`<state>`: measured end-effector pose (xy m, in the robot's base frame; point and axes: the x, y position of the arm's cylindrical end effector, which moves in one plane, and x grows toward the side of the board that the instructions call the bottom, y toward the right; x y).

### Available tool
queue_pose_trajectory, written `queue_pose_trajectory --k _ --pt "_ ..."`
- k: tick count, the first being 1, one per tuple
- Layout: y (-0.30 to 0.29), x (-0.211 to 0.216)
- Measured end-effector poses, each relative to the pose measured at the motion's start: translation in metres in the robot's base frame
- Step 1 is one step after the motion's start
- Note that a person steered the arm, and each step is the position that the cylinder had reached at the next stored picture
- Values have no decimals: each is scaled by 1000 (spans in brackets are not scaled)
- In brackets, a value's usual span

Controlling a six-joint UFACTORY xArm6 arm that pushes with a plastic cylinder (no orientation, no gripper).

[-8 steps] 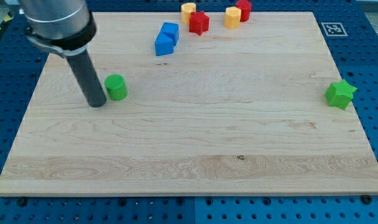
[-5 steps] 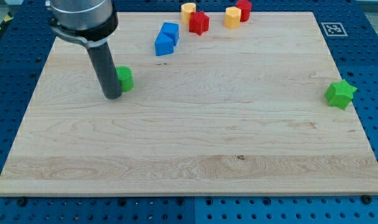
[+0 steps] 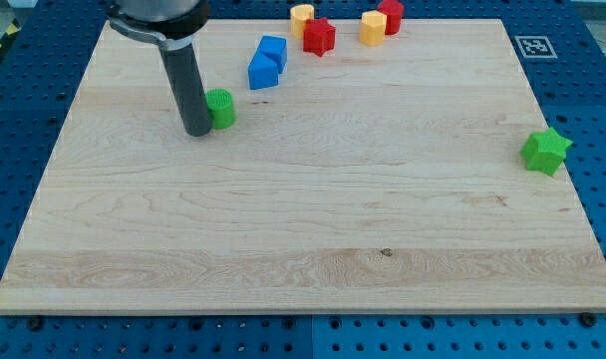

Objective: Keep the green circle at the bottom of the blue triangle

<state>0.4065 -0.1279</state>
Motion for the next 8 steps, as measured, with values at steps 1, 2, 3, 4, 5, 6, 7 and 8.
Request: queue_pose_trajectory --k 1,2,3,4,5,6,7,8 --pt "8 -3" --pt "11 -13" --pt "15 -24" --pt "20 -34" --pt "27 -44" --pt "33 -56" --pt "37 -69" --pt "42 -81"
